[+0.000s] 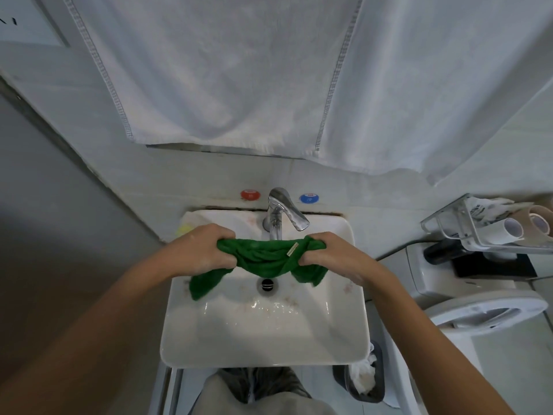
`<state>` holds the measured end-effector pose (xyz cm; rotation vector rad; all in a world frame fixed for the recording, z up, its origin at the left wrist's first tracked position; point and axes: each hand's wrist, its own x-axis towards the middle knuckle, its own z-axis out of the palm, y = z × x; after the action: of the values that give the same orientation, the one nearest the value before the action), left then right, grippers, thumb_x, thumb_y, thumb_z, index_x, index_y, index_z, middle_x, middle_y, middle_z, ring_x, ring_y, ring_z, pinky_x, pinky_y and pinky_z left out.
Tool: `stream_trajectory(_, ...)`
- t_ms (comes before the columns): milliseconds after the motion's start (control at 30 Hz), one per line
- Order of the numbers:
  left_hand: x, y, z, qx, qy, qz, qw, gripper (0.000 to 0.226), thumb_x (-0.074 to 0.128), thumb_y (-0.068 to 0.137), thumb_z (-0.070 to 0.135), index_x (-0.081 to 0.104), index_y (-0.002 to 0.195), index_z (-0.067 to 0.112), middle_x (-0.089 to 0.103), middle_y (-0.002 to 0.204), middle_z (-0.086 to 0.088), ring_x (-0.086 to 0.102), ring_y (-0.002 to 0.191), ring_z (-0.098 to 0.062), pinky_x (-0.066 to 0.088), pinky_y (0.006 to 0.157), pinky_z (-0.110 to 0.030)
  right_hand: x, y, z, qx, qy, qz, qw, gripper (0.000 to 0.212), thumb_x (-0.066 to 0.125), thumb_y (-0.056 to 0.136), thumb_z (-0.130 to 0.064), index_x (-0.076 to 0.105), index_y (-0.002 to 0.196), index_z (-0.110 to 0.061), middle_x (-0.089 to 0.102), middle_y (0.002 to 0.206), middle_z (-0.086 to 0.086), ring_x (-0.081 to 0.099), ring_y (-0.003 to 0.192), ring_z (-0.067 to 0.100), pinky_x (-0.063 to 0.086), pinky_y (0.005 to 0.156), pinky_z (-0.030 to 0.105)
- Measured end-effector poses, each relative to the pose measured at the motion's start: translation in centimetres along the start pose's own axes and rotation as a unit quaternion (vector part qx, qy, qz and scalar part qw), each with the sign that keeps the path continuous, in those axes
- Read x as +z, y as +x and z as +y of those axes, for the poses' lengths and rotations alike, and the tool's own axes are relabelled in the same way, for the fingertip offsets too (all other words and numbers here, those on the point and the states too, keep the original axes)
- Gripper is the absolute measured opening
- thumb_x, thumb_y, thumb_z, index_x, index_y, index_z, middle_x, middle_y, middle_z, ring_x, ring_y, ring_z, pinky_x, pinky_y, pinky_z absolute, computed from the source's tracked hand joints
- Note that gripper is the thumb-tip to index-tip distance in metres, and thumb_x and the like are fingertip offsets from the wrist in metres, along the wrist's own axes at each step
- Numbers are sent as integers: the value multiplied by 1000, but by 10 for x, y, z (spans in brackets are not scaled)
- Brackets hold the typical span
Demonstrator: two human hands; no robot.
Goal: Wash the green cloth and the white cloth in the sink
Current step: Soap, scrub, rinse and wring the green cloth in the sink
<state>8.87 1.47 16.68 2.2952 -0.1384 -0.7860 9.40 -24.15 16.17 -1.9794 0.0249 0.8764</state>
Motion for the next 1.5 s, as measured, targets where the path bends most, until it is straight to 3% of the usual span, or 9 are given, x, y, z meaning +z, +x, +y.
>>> stream_trajectory(300, 18, -3, -9, 0, -118, 46, 992, 23, 66, 80, 22, 50, 95, 14, 60, 85, -7, 55, 74, -13, 42, 61, -22, 12, -2, 12, -34, 198, 61, 978, 23, 65, 83, -3, 54, 100, -11, 61, 93, 15, 60, 71, 21, 55, 78, 44)
stream_trajectory(433, 21, -7, -7, 21, -164, 46, 985, 30, 69, 84, 21, 48, 103, 31, 63, 97, -1, 61, 89, -14, 50, 77, -29, 14, -6, 17, -59, 183, 50, 980, 31, 72, 83, -17, 55, 109, -15, 62, 94, 5, 58, 77, 12, 51, 68, 25)
stream_trajectory(567, 33, -8, 6, 52, -180, 118, 975, 8, 59, 89, 33, 57, 93, 26, 62, 89, -2, 58, 78, -10, 45, 68, -22, 28, -4, 6, -54, 228, 112, 966, 31, 63, 86, -44, 58, 77, -15, 59, 67, -7, 56, 68, 9, 44, 66, 22)
stream_trajectory(833, 55, 19, 63, 2, -360, 416, 835, 25, 55, 85, 8, 53, 61, 12, 49, 58, 1, 45, 58, -12, 40, 58, -25, 90, 15, -39, -132, 360, 306, 871, 22, 60, 81, -6, 53, 61, -9, 48, 58, 4, 45, 56, 15, 41, 55, 28)
stream_trajectory(900, 53, 19, 70, -2, -409, 432, 804, 23, 53, 81, 3, 51, 59, 8, 44, 55, 0, 41, 56, -13, 38, 55, -29, 98, 15, -42, -160, 358, 305, 868, 22, 55, 76, -6, 47, 56, -8, 41, 56, 5, 38, 55, 16, 35, 52, 28)
stream_trajectory(1000, 75, 1, 85, 36, -402, 387, 829, 23, 53, 78, 1, 48, 57, 9, 41, 49, 6, 36, 49, -6, 32, 47, -19, 75, 28, -47, -138, 420, 342, 829, 48, 51, 81, 4, 42, 43, -23, 36, 46, -7, 32, 48, 11, 30, 49, 29)
stream_trajectory(1167, 49, 23, 69, -19, -448, 443, 776, 37, 48, 78, -4, 37, 50, 16, 34, 43, 10, 30, 42, -4, 30, 46, -23, 106, 11, -51, -145, 414, 271, 856, 42, 49, 80, 3, 46, 47, -22, 38, 49, -3, 34, 50, 12, 30, 47, 27)
stream_trajectory(1300, 81, 8, 79, -5, -448, 403, 798, 39, 47, 81, -7, 41, 50, 17, 38, 40, 11, 35, 41, -4, 31, 42, -17, 84, 31, -49, -108, 428, 324, 837, 26, 47, 85, 5, 46, 62, -8, 40, 53, 0, 36, 47, 10, 33, 45, 25)
stream_trajectory(1500, 61, 31, 62, -28, -445, 434, 783, 36, 50, 76, -4, 39, 48, 16, 36, 45, 7, 32, 46, -10, 30, 46, -25, 102, 22, -39, -76, 428, 225, 872, 23, 51, 79, -7, 50, 57, -15, 42, 58, 6, 39, 55, 18, 34, 53, 30)
